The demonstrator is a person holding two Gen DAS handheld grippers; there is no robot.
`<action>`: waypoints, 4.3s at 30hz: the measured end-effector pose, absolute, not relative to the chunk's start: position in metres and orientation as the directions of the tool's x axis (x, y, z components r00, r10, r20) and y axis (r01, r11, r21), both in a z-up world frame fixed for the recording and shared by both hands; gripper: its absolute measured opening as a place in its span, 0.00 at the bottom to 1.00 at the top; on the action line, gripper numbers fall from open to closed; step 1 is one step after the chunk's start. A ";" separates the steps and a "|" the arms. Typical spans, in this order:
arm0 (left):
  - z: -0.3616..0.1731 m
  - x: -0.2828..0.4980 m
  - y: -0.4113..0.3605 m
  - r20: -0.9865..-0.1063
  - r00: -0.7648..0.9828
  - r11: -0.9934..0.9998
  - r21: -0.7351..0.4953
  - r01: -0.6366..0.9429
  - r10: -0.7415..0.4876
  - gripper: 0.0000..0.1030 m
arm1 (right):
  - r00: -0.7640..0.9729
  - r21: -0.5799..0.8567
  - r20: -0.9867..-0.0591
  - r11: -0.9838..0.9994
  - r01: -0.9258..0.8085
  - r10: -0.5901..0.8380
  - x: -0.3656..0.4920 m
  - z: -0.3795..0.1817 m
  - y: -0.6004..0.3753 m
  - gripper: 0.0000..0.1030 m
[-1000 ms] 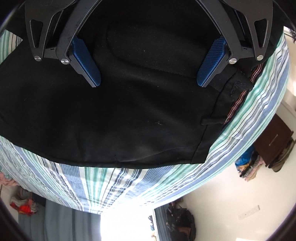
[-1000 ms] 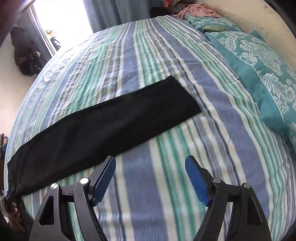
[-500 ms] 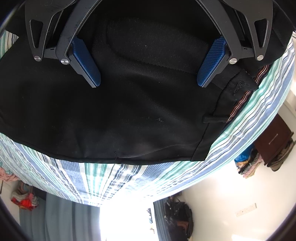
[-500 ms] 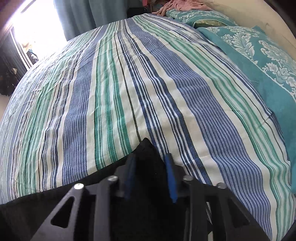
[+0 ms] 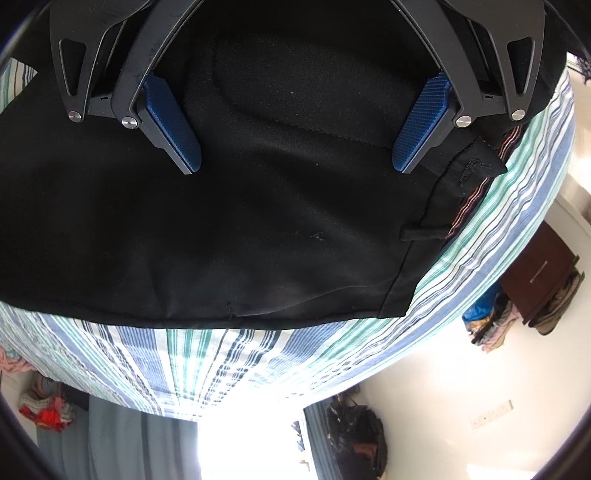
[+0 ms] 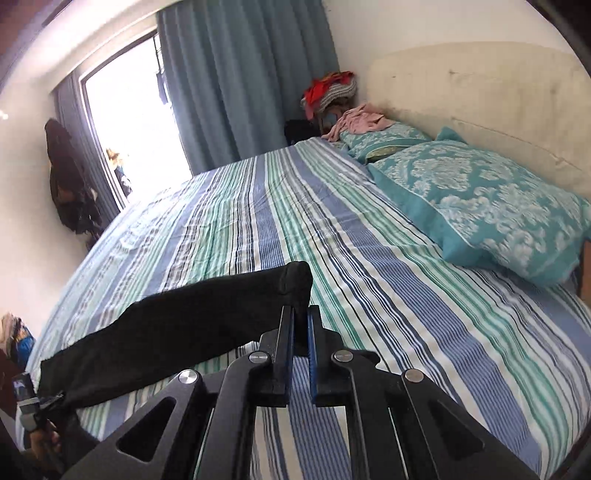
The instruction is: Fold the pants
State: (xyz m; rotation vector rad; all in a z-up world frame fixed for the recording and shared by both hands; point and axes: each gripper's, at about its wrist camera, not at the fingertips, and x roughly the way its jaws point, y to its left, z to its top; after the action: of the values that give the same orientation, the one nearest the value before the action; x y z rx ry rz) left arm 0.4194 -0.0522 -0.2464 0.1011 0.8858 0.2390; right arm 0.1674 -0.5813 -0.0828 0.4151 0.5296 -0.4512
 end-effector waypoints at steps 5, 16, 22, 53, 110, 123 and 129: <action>-0.231 0.423 -0.052 -0.824 0.506 0.966 0.205 -0.156 0.257 0.99 | 0.589 0.143 -0.647 0.682 0.718 -0.485 0.051 -0.114 -0.535 0.07; -0.200 0.280 -0.022 -0.806 0.583 0.985 0.166 0.054 0.104 0.99 | 0.687 0.500 -0.636 0.490 0.714 -0.352 -0.060 -0.145 -0.491 0.67; -0.207 0.264 -0.005 -0.810 0.584 0.995 0.093 0.037 0.054 0.99 | 0.874 0.867 -0.452 0.318 0.383 0.178 -0.003 -0.210 -0.439 0.67; -0.155 0.461 -0.024 -0.836 0.455 0.940 -0.342 0.006 -0.307 0.99 | 0.851 0.554 -0.499 0.694 0.459 -0.164 0.027 -0.110 -0.457 0.06; -0.215 0.199 -0.034 -0.886 0.342 0.950 -0.283 0.133 -0.312 0.08 | 0.409 0.164 -0.884 0.668 0.726 -0.227 0.012 -0.213 -0.647 0.06; -0.198 0.190 -0.040 -0.921 0.292 0.964 -0.227 0.136 -0.258 0.08 | 0.340 -0.037 -0.801 0.607 0.794 -0.494 -0.010 -0.155 -0.602 0.88; -0.191 0.179 -0.029 -0.938 0.267 0.975 -0.206 0.083 -0.221 0.42 | 0.597 0.125 -0.728 0.791 0.599 -0.337 0.027 -0.116 -0.494 0.89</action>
State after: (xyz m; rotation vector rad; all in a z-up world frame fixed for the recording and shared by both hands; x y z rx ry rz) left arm 0.1790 -0.0287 -0.1906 -0.1239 1.2854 -0.2057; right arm 0.0271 -0.4940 -0.1156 0.3796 0.7521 -0.5585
